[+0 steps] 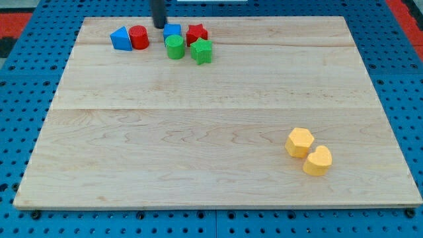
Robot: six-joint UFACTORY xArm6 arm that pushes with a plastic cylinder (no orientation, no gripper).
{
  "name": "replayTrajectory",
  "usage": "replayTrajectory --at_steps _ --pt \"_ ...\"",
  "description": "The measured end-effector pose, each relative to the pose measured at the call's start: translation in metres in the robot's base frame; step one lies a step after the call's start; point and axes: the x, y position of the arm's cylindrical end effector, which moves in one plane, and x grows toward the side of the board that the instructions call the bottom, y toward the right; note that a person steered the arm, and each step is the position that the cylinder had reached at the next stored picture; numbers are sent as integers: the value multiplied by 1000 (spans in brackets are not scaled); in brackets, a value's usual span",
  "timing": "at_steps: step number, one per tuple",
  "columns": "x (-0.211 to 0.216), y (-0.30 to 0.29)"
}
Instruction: Move the red circle to the top of red star
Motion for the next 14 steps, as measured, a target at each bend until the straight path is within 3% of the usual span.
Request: replayTrajectory --at_steps 1,2,3,6,7,8,10,11,12,13,14 --pt "15 42" --pt "80 41" --pt "64 56" --pt "18 6" --pt "-18 17" --pt "5 -41" --pt "109 -29" --pt "112 -65" --pt "88 -121" --pt "43 -116" --pt "39 -62"
